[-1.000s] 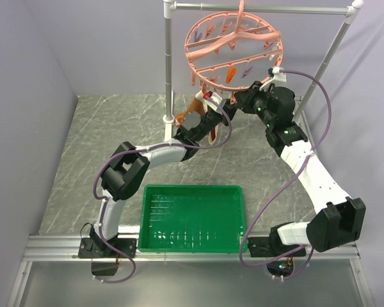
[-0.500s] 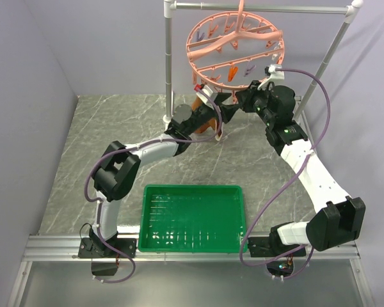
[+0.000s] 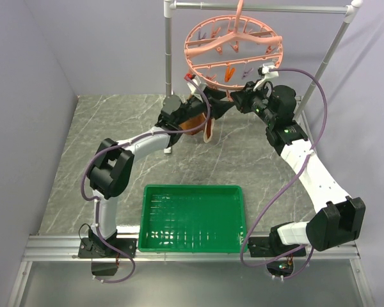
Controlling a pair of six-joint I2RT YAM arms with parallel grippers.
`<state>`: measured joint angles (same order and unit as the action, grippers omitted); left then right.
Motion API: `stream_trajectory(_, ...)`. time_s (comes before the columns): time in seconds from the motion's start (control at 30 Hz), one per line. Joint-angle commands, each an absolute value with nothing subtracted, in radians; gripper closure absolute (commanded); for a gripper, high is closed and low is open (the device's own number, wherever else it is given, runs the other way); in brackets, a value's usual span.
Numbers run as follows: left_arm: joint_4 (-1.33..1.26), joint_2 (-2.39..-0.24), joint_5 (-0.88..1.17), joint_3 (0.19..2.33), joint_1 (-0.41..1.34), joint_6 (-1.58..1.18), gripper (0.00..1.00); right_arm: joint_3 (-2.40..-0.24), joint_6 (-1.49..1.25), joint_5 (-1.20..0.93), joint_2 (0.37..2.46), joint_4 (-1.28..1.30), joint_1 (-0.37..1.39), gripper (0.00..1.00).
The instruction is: Clip the underwear to the hanger
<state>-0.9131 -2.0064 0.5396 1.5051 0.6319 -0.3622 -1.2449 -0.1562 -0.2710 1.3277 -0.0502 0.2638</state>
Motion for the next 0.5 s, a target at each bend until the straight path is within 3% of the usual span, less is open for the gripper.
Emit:
stream_trajectory(0.0,-0.979,-1.983,0.610,1.540,0.621,-0.436,0.43,-1.269,-0.152,-0.339,1.318,-0.107,0.258,1.00)
stream_trajectory(0.13,-0.983,-1.990,0.629,1.552,0.615,-0.452,0.58,-1.273,-0.170,-0.359,1.325,-0.117,0.253,1.00)
stream_trajectory(0.3,-1.017,-1.996,0.670,1.562,0.611,-0.472,0.64,-1.273,-0.205,-0.393,1.333,-0.132,0.252,1.00)
stream_trajectory(0.4,-1.026,-1.997,0.677,1.562,0.612,-0.485,0.78,-1.275,-0.225,-0.388,1.335,-0.132,0.252,1.00)
stream_trajectory(0.47,-1.016,-1.994,0.663,1.551,0.611,-0.477,0.92,-1.290,-0.247,-0.359,1.338,-0.112,0.252,0.92)
